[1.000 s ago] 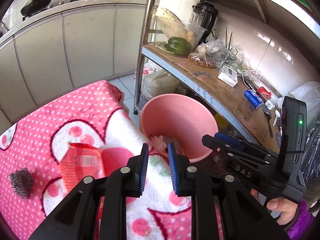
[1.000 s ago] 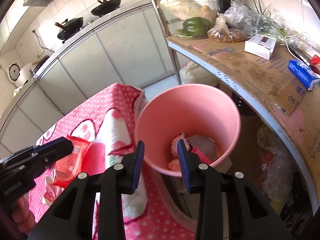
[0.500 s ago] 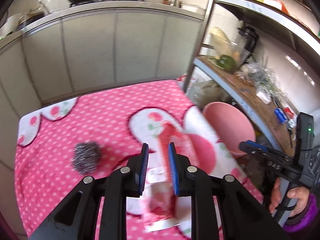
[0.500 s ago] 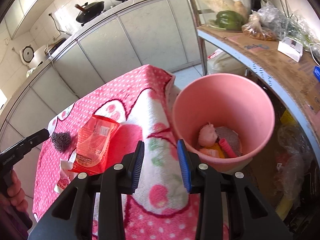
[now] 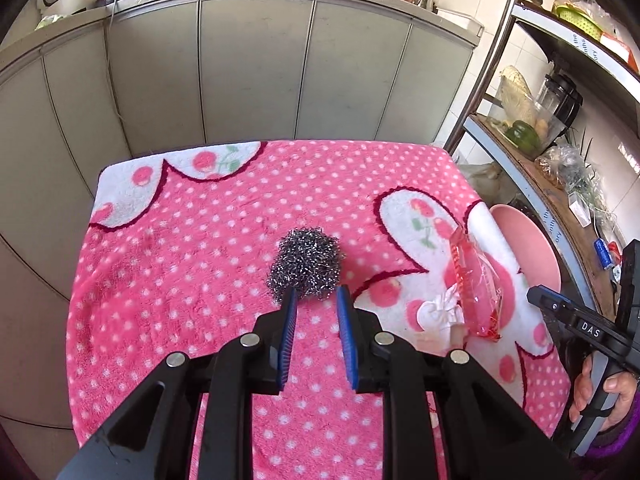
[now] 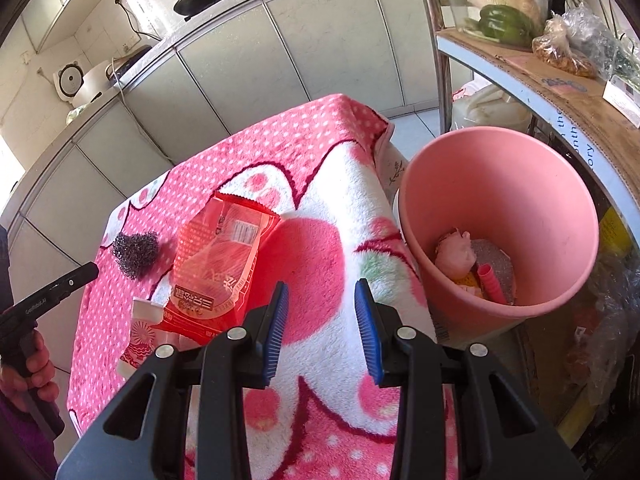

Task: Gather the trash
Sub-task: 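Grasp the steel-wool scrubber with the left tool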

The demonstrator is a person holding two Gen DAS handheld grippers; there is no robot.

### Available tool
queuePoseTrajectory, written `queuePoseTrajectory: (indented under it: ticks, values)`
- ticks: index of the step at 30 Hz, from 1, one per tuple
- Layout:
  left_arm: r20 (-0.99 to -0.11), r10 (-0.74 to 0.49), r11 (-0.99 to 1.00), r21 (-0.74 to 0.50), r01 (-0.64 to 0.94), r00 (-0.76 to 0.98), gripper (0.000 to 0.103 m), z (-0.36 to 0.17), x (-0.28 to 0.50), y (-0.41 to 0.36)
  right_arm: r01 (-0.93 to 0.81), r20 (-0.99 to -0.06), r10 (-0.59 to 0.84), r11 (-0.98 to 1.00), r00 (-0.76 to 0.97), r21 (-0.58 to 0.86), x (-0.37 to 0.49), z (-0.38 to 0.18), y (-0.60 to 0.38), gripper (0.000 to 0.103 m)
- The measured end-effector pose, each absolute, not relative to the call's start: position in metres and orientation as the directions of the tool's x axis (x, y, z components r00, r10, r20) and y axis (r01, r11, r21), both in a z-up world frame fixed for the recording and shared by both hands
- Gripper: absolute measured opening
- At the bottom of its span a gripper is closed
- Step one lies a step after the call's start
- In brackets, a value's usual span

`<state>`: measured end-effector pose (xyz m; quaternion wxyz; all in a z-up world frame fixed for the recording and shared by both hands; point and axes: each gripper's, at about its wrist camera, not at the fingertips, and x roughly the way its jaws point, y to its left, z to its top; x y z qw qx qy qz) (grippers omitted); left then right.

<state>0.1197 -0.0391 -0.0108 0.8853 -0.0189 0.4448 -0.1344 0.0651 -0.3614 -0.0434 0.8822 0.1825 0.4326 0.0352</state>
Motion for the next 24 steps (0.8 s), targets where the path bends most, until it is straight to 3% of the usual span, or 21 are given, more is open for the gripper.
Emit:
queuePoseTrajectory:
  ticks: [5, 18, 24]
  values:
    - [-0.782, -0.264, 0.961, -0.164, 0.222, 0.564, 0.024, -0.013, 0.135, -0.044, 0.106, -0.76, 0.218, 0.93, 0.612, 0.353, 0.069, -0.046, -0.362, 0.035]
    - [-0.791, -0.246, 0.968, -0.167, 0.19, 0.56, 0.025, -0.033, 0.158, -0.047, 0.033, -0.753, 0.294, 0.922, 0.588, 0.385, 0.073, -0.042, -0.346, 0.035]
    - [-0.763, -0.277, 0.96, -0.195, 0.201, 0.583, 0.009, -0.033, 0.155, -0.044, -0.016, -0.721, 0.38, 0.89, 0.58, 0.456, 0.072, -0.036, -0.337, 0.035]
